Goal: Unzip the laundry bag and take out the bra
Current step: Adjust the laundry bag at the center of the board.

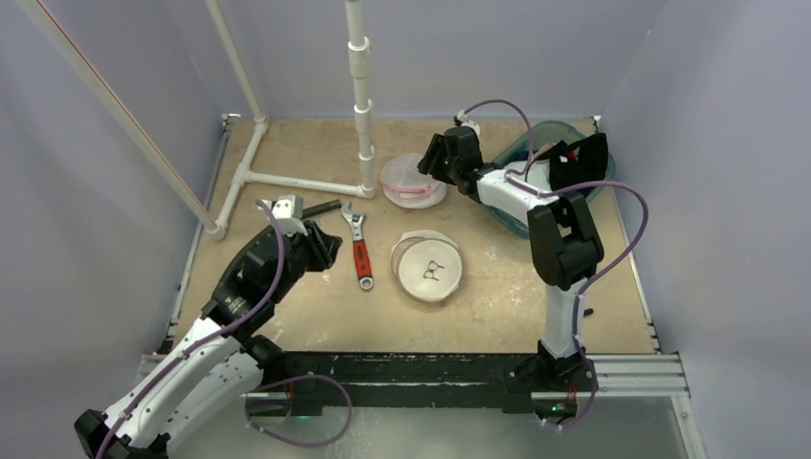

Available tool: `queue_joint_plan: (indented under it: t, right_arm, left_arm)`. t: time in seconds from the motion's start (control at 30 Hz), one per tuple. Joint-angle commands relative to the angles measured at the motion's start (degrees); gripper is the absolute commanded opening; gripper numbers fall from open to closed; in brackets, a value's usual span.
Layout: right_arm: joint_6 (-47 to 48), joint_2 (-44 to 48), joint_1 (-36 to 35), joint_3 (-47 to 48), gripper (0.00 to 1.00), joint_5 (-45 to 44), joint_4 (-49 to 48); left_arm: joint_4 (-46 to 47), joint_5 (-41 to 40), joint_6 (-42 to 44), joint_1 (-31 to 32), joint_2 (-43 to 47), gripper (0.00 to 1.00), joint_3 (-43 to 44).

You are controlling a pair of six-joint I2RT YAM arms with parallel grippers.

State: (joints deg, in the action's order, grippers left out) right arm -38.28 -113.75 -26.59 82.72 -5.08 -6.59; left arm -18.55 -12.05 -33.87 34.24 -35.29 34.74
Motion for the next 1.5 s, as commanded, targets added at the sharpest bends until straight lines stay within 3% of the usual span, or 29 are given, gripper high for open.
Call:
queue_joint_plan:
  t: [0.0,0.5,0.6,0.97,1.27,1.47]
  right_arm:
    - [-3.4,-1.0,-0.3,1.9,0.60,1.2,2.2]
    - [-4.8,-5.4,-0.2,-0.2,0.55,3.4,2.1]
    - [-4.7,-5.4,-0.1,-1.1,0.46,3.7,1.8]
    - [-3.1,-1.7,-0.2,-5.9,0.00,3.3,-1.0]
    - [3.4,8.2,-0.2,-17.5,0.00,4.1,-14.4]
    - [6.6,11.3,-0.3,-23.0,0.00,6.7,-16.6]
  left_arm:
    - [2.3,1.1,-1.0,-0.3,-0.5,0.30,-0.4]
    - [2.6,2.5,-1.8,-0.3,-0.4,0.30,-1.4]
    - [2.6,2.6,-1.8,-0.3,-0.6,0.30,-1.5]
    - [1.9,2.5,-2.0,-0.4,0.1,0.29,-1.6]
    - [2.0,2.7,-3.2,-0.3,0.6,0.29,-2.4]
    - [3.5,3.2,-4.3,-0.3,-0.2,0.30,-3.6]
